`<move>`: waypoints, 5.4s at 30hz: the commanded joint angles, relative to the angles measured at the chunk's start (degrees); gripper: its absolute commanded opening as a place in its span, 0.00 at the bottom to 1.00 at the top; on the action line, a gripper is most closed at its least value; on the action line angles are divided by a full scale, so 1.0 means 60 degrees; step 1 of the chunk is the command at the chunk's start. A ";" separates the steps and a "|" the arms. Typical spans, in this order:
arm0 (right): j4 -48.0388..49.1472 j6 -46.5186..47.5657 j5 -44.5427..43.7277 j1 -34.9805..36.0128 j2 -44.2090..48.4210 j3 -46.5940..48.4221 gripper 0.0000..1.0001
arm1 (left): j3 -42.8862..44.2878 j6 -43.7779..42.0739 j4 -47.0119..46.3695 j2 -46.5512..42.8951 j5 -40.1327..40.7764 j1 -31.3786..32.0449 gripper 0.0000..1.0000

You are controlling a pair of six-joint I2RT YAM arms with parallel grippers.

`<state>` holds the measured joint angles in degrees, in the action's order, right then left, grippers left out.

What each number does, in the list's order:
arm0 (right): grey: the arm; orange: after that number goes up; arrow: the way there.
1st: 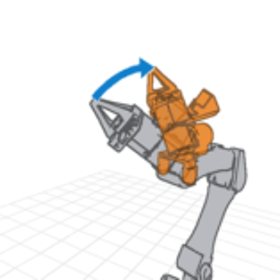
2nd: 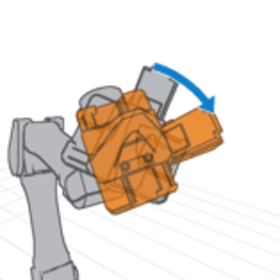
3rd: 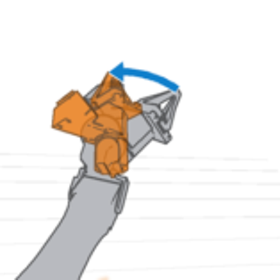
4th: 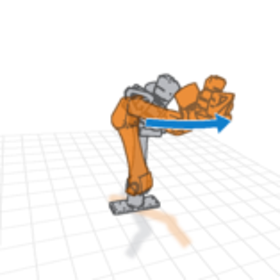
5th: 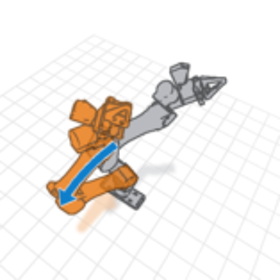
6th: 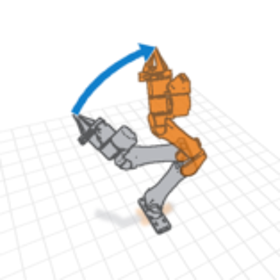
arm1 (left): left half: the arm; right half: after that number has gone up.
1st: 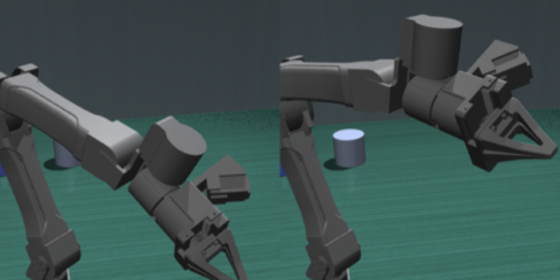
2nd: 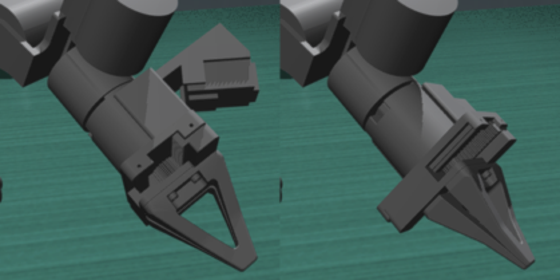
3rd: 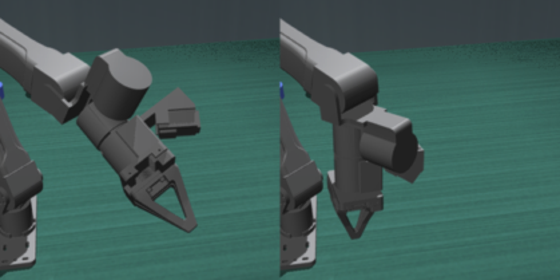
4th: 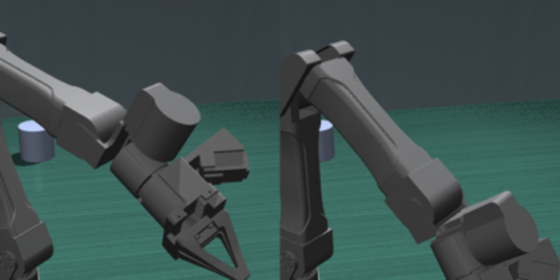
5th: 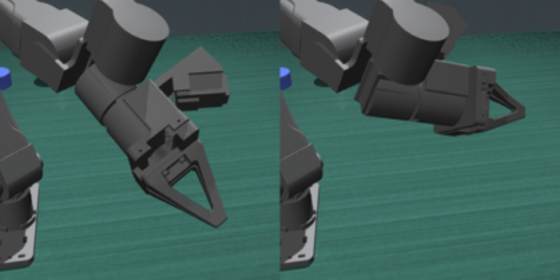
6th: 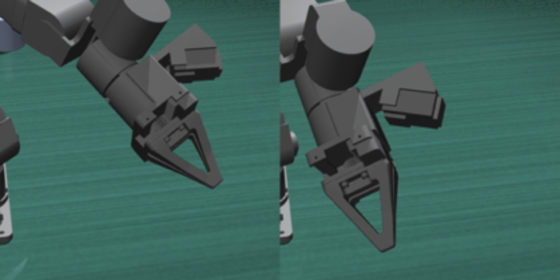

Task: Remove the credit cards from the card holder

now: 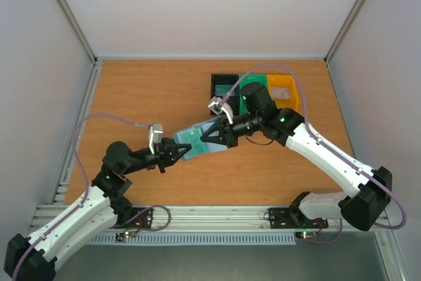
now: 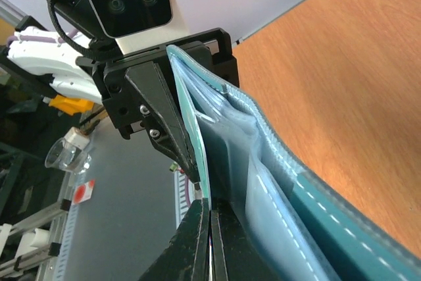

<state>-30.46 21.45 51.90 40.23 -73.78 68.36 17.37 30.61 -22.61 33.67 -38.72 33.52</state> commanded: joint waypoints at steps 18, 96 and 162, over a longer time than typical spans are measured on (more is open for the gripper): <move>-0.1311 0.0797 0.0387 -0.0409 0.0117 0.0561 0.01 | 0.0079 -0.0010 -0.0582 -0.0072 0.0060 0.0068 0.00; -0.5133 0.3440 -0.4331 0.3341 -0.2157 0.3724 0.01 | 0.3866 -0.6837 0.7565 0.1435 -0.4855 -0.1212 0.57; 0.3406 0.9617 -1.1001 0.4018 -0.3672 0.1415 0.01 | 0.3184 1.0085 0.7836 0.1578 0.3632 -0.3103 0.00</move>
<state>-10.13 78.72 -11.25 63.88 -96.05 74.52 37.36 91.11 25.50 43.22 -17.52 15.14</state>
